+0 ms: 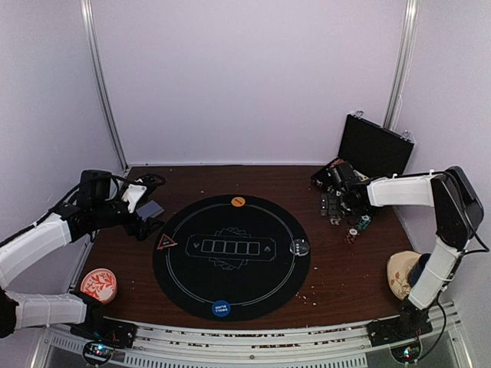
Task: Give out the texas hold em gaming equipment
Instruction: Pick up the pile of poker chips from the pile of poker chips.
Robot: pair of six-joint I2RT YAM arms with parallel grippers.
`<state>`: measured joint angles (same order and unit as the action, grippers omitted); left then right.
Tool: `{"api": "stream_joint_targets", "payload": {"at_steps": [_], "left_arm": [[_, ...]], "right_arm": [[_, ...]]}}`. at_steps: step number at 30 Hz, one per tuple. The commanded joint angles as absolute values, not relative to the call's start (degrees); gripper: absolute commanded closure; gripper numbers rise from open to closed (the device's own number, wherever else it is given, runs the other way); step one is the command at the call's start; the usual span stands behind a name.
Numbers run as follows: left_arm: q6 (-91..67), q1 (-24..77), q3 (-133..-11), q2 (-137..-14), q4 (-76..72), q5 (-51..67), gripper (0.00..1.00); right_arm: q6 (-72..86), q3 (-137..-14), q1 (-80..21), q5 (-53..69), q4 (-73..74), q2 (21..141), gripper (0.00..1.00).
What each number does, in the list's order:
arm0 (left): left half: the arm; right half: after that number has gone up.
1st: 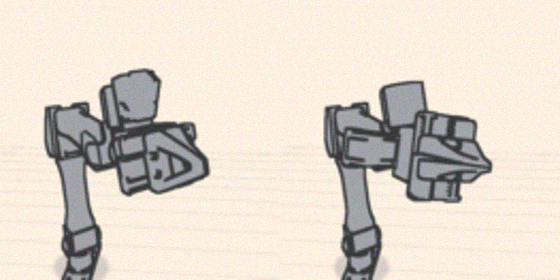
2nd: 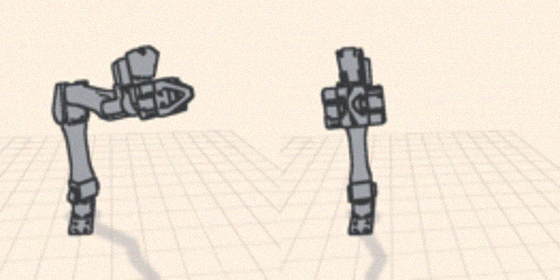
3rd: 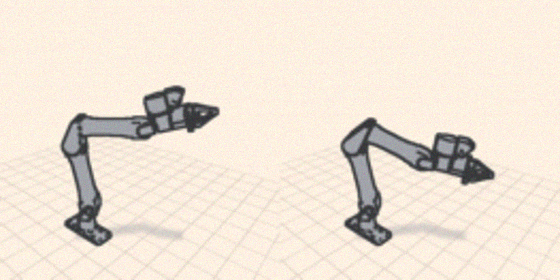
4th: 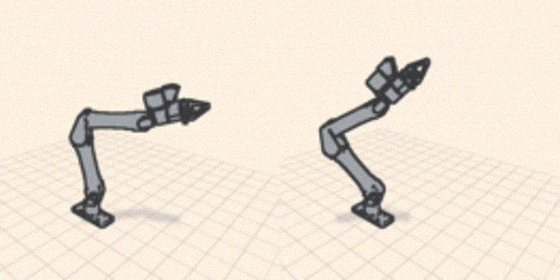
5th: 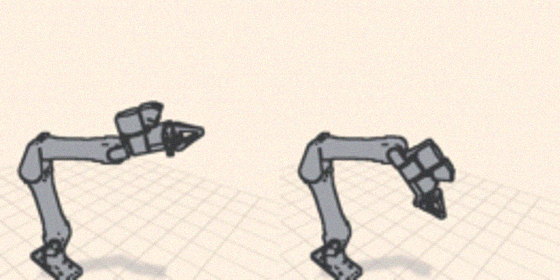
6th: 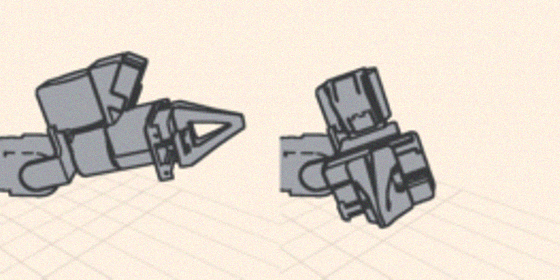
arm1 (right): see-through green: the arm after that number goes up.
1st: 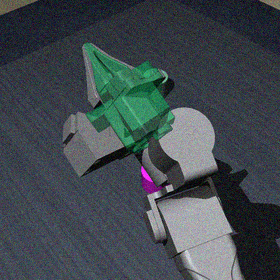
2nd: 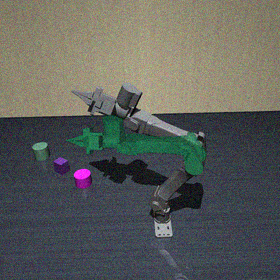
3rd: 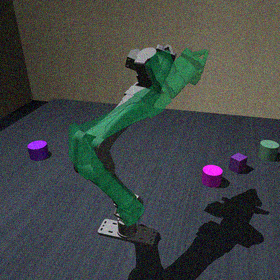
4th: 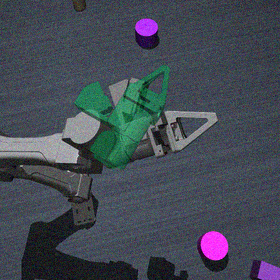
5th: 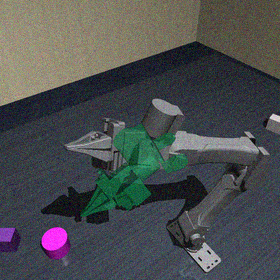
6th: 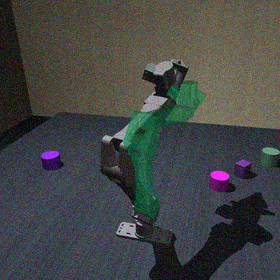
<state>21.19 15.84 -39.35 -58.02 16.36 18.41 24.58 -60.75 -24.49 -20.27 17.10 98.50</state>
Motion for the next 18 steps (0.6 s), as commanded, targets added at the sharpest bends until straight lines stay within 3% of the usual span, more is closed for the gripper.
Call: {"api": "stream_joint_targets", "payload": {"at_steps": [1, 18], "left_arm": [[21.7, 15.6, -38.4, -57.2, 13.9, 18.8, 0.02], [21.8, 15.6, -38.4, -58.0, 13.8, 19.2, 0.02]], "right_arm": [[25.9, -61.5, -23.0, -18.9, 13.7, 99.9, 0.03], [27.5, -60.3, -22.0, -18.6, 9.8, 103.2, 0.15]]}}
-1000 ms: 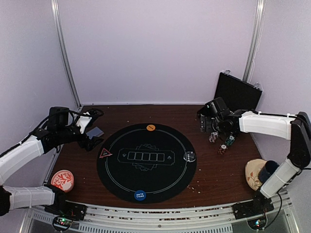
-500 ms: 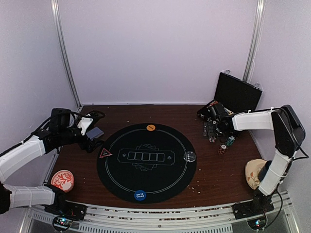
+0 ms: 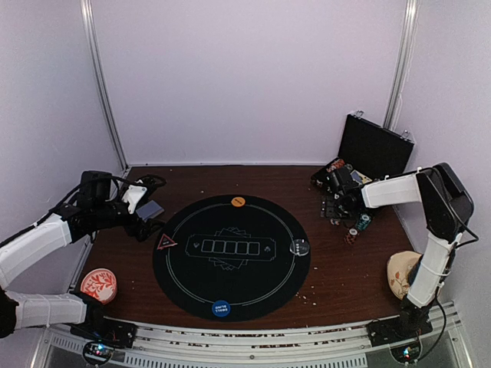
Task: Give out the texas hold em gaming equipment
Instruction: Pick up the pile of poker chips from the pile of poker chips.
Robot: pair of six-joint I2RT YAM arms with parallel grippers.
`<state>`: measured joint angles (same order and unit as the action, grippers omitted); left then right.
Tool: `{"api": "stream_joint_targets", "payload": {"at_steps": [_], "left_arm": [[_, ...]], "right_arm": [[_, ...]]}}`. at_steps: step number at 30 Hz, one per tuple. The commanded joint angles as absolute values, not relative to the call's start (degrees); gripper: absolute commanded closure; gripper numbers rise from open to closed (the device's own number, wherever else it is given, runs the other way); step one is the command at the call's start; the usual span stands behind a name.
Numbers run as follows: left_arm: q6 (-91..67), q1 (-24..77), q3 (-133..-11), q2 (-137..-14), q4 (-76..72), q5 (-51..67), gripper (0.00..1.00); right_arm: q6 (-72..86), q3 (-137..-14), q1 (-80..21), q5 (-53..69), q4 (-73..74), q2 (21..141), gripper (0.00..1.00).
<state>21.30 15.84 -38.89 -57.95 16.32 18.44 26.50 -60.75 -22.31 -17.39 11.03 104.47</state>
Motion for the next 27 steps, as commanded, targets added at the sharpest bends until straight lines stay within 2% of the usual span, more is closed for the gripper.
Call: {"api": "stream_joint_targets", "payload": {"at_steps": [1, 14, 27], "left_arm": [[21.8, 15.6, -38.4, -58.0, 13.9, 19.2, 0.02], [21.9, 15.6, -38.3, -58.4, 13.7, 19.2, 0.02], [21.9, 15.6, -38.3, -58.3, 13.6, 19.1, 0.02]], "right_arm": [[27.6, -60.2, -22.0, -18.6, 9.7, 103.0, 0.16], [27.9, -58.9, -22.0, -19.2, 10.1, 100.3, 0.30], [27.4, -59.3, -22.0, -18.8, 11.1, 101.3, 0.32]]}}
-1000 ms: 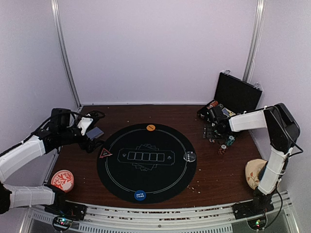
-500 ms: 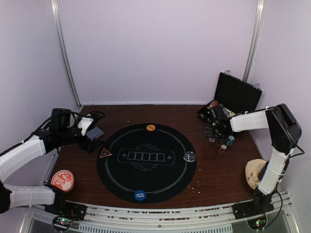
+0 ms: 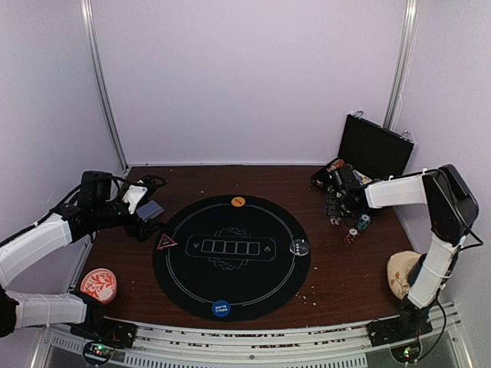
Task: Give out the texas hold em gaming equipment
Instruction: Pick up the pile of poker chips from the pile of poker chips.
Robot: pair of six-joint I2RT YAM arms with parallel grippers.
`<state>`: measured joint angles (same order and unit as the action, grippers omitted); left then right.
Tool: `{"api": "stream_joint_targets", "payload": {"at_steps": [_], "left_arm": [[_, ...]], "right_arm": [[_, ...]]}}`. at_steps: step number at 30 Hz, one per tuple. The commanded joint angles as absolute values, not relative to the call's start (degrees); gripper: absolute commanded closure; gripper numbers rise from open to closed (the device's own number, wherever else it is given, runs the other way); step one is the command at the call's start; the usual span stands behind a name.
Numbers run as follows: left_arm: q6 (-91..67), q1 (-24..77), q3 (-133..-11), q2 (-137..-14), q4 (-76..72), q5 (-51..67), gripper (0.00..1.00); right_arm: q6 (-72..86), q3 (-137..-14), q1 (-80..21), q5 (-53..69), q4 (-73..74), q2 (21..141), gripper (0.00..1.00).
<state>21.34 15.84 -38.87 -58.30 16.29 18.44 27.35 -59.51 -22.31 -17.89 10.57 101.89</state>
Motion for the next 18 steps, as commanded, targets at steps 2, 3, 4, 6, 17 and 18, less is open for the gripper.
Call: {"api": "stream_joint_targets", "payload": {"at_steps": [2, 3, 4, 6, 17, 18], "left_arm": [[21.9, 15.6, -38.3, -58.3, 13.7, 19.2, 0.02], [21.9, 15.6, -38.3, -58.3, 13.7, 19.2, 0.02], [21.9, 15.6, -38.3, -58.3, 13.7, 19.2, 0.02], [21.9, 15.6, -38.3, -58.3, 13.7, 19.2, 0.02], [22.0, 15.6, -38.2, -58.4, 13.5, 19.2, 0.02], [22.0, 15.6, -38.2, -58.4, 13.5, 19.1, 0.02]], "right_arm": [[27.4, -59.4, -22.0, -18.7, 11.3, 101.7, 0.32], [27.3, -59.6, -22.0, -18.6, 11.4, 101.8, 0.32], [27.3, -59.6, -22.0, -18.5, 11.3, 102.0, 0.32], [27.2, -59.7, -22.0, -18.4, 11.4, 102.3, 0.34], [27.0, -60.1, -22.0, -18.2, 11.4, 103.7, 0.35], [27.0, -60.2, -22.0, -18.2, 11.4, 103.8, 0.35]]}}
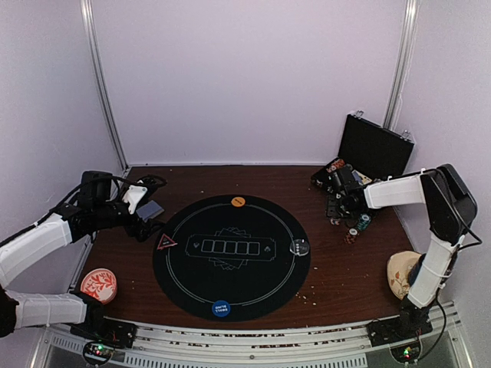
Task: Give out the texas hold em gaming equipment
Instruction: Pick up the pile of poker chips from the pile of poker chips.
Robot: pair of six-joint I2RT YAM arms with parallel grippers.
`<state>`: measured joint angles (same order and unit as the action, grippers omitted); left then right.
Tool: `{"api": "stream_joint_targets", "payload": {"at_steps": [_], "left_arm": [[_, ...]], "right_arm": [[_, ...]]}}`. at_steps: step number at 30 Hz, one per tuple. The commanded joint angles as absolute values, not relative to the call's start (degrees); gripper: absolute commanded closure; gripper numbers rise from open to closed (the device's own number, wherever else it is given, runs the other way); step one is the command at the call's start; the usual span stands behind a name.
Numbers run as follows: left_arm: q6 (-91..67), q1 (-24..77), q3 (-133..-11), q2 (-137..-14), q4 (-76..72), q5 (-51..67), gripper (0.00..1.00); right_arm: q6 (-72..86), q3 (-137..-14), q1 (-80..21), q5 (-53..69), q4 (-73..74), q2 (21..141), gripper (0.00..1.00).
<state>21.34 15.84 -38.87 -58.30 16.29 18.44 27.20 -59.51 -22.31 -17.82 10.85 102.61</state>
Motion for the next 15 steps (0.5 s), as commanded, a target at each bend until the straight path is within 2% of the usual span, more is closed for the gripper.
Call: {"api": "stream_joint_targets", "payload": {"at_steps": [1, 15], "left_arm": [[22.0, 15.6, -38.2, -58.5, 13.5, 19.1, 0.02], [22.0, 15.6, -38.2, -58.5, 13.5, 19.2, 0.02]], "right_arm": [[27.0, -60.2, -22.0, -18.2, 11.4, 103.9, 0.36], [27.1, -60.0, -22.0, -19.2, 11.5, 103.1, 0.47]]}}
